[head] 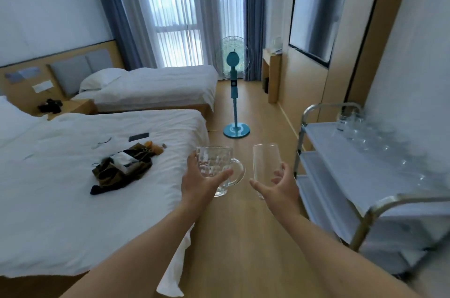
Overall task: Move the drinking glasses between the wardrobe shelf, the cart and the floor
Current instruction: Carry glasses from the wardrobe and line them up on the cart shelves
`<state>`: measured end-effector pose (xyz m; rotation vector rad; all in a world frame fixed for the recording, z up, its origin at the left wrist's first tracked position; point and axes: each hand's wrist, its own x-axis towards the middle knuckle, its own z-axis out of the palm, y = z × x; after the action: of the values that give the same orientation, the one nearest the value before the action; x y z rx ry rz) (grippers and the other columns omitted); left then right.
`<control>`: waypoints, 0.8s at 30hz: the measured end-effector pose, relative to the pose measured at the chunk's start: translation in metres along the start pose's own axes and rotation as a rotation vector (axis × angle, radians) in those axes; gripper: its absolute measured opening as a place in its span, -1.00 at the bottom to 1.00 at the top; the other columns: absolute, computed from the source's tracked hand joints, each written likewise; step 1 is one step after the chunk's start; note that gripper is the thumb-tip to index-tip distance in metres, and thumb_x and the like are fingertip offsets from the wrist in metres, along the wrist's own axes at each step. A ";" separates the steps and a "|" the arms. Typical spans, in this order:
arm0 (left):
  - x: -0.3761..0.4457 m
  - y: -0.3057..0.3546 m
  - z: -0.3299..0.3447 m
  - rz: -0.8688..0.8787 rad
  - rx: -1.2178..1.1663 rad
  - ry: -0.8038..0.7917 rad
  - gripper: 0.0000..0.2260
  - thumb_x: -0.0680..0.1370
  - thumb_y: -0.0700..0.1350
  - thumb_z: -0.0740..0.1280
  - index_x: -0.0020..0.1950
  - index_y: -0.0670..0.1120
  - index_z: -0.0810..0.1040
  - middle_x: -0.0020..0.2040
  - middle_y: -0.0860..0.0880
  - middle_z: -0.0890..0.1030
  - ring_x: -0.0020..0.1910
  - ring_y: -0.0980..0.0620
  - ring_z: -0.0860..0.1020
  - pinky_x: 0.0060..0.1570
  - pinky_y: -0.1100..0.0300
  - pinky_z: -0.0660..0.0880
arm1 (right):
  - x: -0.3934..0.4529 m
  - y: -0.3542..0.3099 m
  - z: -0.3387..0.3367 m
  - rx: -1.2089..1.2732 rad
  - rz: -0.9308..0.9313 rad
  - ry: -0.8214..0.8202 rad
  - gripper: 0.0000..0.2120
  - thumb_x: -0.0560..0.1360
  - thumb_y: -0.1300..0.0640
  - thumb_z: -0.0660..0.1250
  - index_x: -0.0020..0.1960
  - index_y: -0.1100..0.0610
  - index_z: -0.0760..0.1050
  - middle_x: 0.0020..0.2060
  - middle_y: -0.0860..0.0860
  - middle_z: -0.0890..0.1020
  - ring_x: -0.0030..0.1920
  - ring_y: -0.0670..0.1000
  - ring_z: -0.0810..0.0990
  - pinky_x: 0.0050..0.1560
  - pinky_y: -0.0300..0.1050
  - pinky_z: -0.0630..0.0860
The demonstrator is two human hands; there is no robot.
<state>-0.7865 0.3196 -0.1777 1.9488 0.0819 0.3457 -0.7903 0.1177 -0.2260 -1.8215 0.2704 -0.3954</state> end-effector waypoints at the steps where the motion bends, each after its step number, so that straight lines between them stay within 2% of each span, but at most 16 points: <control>1: 0.006 -0.002 0.009 -0.002 -0.012 -0.033 -0.16 0.22 0.25 0.65 0.37 0.25 0.28 0.05 0.28 0.54 0.01 0.22 0.58 0.05 0.26 0.47 | 0.002 0.005 -0.004 -0.011 0.013 0.030 0.01 0.26 -0.12 0.67 0.53 0.09 0.22 0.21 -0.02 0.49 0.11 -0.01 0.52 0.12 -0.08 0.50; 3: 0.017 -0.008 0.025 -0.013 -0.039 -0.081 -0.24 0.19 0.27 0.65 0.23 0.37 0.27 -0.03 0.32 0.57 -0.06 0.37 0.56 0.03 0.24 0.49 | 0.007 0.014 -0.013 -0.024 0.042 0.060 0.00 0.26 -0.13 0.66 0.53 0.06 0.21 0.22 -0.05 0.48 0.13 -0.03 0.51 0.12 -0.12 0.46; 4: 0.023 -0.011 0.038 -0.018 -0.055 -0.106 -0.29 0.17 0.28 0.64 0.15 0.41 0.30 -0.05 0.30 0.60 -0.09 0.36 0.59 0.01 0.24 0.51 | 0.012 0.020 -0.018 -0.031 0.057 0.078 -0.01 0.26 -0.15 0.66 0.52 0.03 0.21 0.22 -0.07 0.48 0.15 -0.04 0.51 0.11 -0.14 0.45; 8: 0.045 -0.014 0.083 -0.021 -0.075 -0.193 -0.27 0.13 0.34 0.64 0.20 0.33 0.38 0.03 0.19 0.67 0.00 0.18 0.66 0.10 0.03 0.61 | 0.043 0.037 -0.038 -0.068 0.102 0.185 -0.08 0.26 -0.16 0.65 0.45 0.02 0.26 0.10 -0.14 0.48 0.07 -0.08 0.51 -0.09 -0.32 0.37; 9: 0.052 -0.015 0.098 -0.022 -0.071 -0.220 -0.27 0.13 0.34 0.64 0.20 0.32 0.39 0.04 0.18 0.67 0.01 0.16 0.66 0.10 0.03 0.61 | 0.053 0.043 -0.043 -0.074 0.118 0.208 -0.12 0.26 -0.15 0.66 0.41 0.02 0.27 0.08 -0.13 0.48 0.03 -0.09 0.51 -0.13 -0.32 0.36; 11: 0.066 -0.013 0.123 -0.020 -0.057 -0.254 -0.30 0.12 0.35 0.64 0.15 0.40 0.37 0.01 0.19 0.67 -0.03 0.22 0.66 0.03 0.15 0.60 | 0.073 0.053 -0.051 -0.088 0.141 0.239 -0.19 0.26 -0.14 0.65 0.34 -0.03 0.27 0.10 -0.09 0.50 -0.02 -0.11 0.51 -0.12 -0.24 0.39; 13: 0.079 -0.008 0.146 -0.010 -0.042 -0.282 -0.33 0.13 0.33 0.63 0.10 0.46 0.34 0.00 0.20 0.66 -0.07 0.30 0.64 -0.05 0.27 0.56 | 0.091 0.063 -0.059 -0.089 0.154 0.257 -0.16 0.27 -0.14 0.65 0.38 -0.02 0.27 0.14 -0.06 0.50 0.02 -0.08 0.53 -0.01 -0.15 0.44; 15: 0.095 -0.002 0.172 -0.003 -0.027 -0.328 -0.29 0.13 0.32 0.62 0.16 0.45 0.33 0.01 0.21 0.64 -0.06 0.29 0.63 -0.03 0.24 0.56 | 0.111 0.074 -0.070 -0.080 0.174 0.268 -0.08 0.28 -0.14 0.65 0.47 0.03 0.23 0.18 -0.06 0.48 0.10 -0.03 0.52 0.09 -0.10 0.47; 19: 0.124 0.009 0.223 -0.023 -0.003 -0.428 -0.10 0.15 0.25 0.62 0.41 0.25 0.29 0.15 0.17 0.60 0.11 0.11 0.61 0.20 -0.03 0.57 | 0.154 0.094 -0.092 -0.102 0.185 0.286 -0.08 0.30 -0.11 0.64 0.49 0.05 0.23 0.19 -0.04 0.46 0.13 0.00 0.51 0.13 -0.05 0.51; 22: 0.141 0.011 0.255 -0.033 0.022 -0.478 0.01 0.13 0.21 0.62 0.50 0.20 0.22 0.26 0.08 0.56 0.21 0.03 0.58 0.29 -0.07 0.52 | 0.182 0.107 -0.103 -0.111 0.214 0.301 -0.08 0.31 -0.08 0.65 0.49 0.08 0.23 0.20 -0.01 0.46 0.13 0.02 0.51 0.14 -0.01 0.53; 24: 0.151 0.011 0.276 -0.045 0.010 -0.505 0.02 0.12 0.19 0.62 0.50 0.18 0.22 0.25 0.06 0.56 0.20 0.03 0.58 0.29 -0.07 0.53 | 0.198 0.115 -0.110 -0.115 0.228 0.303 -0.09 0.32 -0.07 0.64 0.50 0.08 0.23 0.20 0.00 0.46 0.14 0.03 0.51 0.18 0.05 0.54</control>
<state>-0.5667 0.1022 -0.2353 1.9858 -0.2006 -0.1824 -0.6508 -0.0873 -0.2835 -1.8150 0.7163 -0.5027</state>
